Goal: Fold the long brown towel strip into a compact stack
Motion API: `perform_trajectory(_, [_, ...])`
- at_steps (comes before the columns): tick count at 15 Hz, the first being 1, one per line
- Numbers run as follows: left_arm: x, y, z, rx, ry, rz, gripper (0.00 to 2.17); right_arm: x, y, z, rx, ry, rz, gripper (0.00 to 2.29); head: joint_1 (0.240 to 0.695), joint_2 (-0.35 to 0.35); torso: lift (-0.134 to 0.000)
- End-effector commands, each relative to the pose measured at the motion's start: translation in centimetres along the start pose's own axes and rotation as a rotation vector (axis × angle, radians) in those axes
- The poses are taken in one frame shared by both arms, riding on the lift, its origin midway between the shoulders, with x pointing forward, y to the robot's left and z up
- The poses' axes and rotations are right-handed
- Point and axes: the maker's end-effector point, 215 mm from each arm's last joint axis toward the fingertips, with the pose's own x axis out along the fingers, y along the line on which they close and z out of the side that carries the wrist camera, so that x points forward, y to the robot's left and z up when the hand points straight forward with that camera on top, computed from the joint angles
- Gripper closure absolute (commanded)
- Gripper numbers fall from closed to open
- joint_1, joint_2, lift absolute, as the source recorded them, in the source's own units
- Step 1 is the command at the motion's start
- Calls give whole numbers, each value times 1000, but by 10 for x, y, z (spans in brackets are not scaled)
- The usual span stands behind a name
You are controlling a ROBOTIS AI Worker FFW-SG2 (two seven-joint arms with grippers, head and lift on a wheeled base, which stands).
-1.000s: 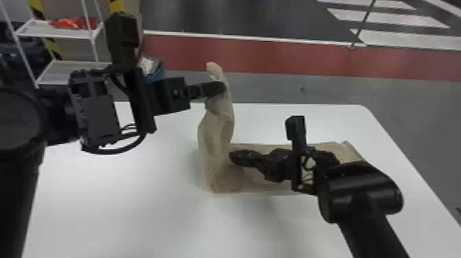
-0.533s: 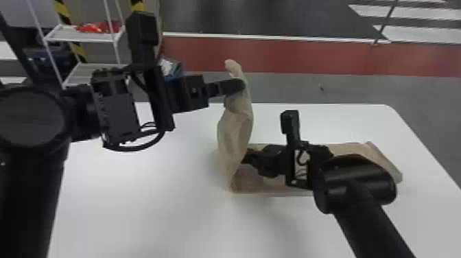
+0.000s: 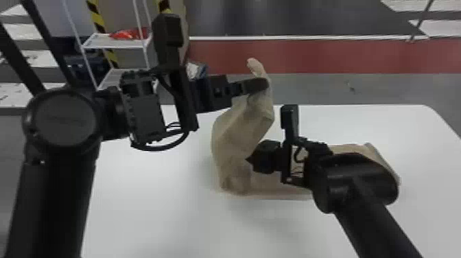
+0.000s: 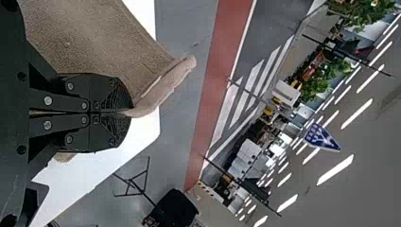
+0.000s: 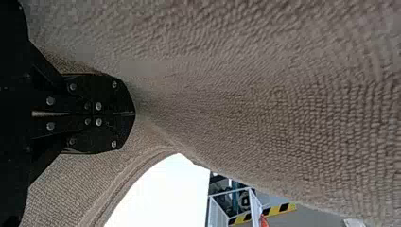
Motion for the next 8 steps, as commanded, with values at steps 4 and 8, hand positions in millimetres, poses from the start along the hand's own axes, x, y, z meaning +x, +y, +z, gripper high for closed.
perform_trajectory(4, [-1,6,-13,8,24,13,1750,-81,-59,-7,12,-82,-182,792,682,45,-125])
perform_trajectory(8, [15,14,-40,48,72,68,1750,-229,-142,-8,35,-136,-460,70,689,-91,-125])
